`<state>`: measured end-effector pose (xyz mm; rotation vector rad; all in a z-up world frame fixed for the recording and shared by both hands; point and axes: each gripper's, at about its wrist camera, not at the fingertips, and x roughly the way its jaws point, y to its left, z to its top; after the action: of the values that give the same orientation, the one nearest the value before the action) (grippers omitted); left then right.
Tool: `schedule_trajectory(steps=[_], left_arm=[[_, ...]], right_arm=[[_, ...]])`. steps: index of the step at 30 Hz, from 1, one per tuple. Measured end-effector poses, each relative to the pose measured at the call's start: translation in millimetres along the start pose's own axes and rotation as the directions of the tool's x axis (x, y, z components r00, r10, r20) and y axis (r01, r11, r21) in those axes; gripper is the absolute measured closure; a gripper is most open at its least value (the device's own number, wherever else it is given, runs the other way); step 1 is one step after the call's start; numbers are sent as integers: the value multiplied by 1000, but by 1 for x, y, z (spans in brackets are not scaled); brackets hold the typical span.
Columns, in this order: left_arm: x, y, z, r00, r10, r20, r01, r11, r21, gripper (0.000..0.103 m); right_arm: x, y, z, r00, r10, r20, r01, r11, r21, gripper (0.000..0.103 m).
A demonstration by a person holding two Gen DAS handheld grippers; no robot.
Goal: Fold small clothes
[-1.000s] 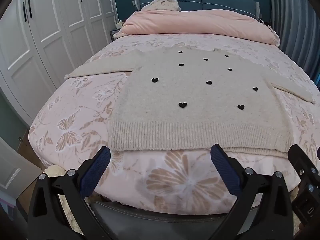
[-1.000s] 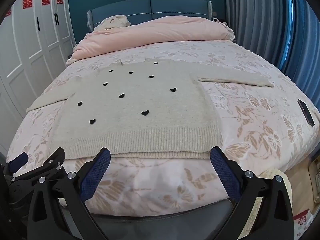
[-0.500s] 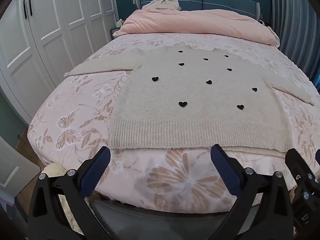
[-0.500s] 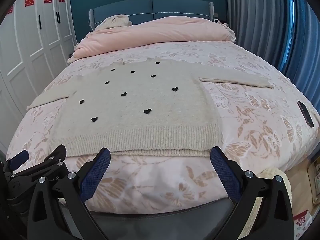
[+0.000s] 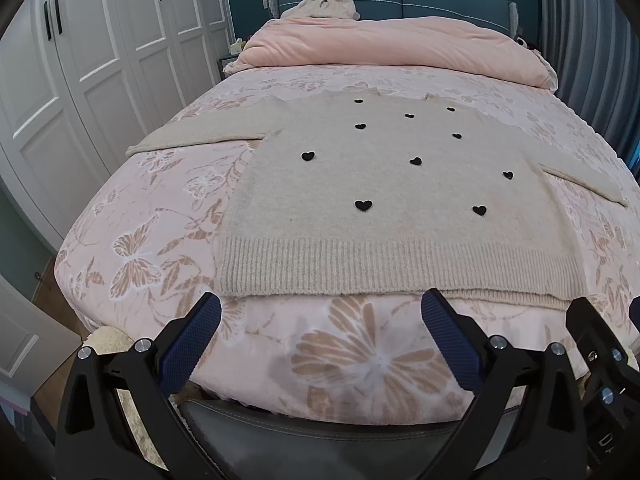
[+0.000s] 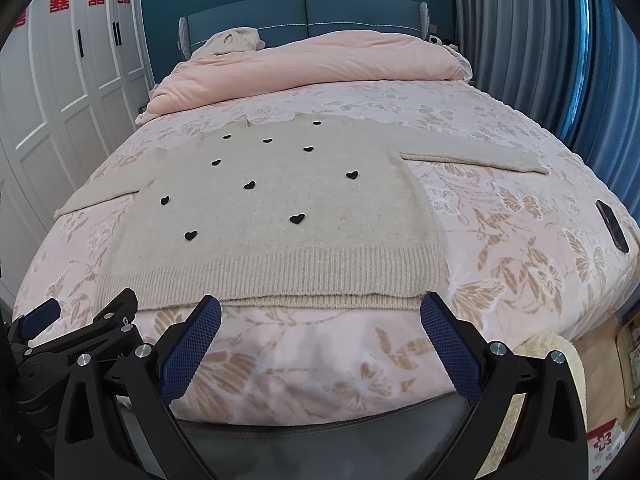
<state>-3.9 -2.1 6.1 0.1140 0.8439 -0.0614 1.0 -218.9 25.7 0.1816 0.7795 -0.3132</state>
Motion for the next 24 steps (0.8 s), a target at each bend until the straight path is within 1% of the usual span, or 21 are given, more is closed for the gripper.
schedule_trajectory(steps=[24], left_arm=[[0, -3, -1, 1000, -4, -3, 4, 1000, 2, 5]], right_arm=[[0, 0, -1, 1000, 2, -2, -2, 1000, 4, 5]])
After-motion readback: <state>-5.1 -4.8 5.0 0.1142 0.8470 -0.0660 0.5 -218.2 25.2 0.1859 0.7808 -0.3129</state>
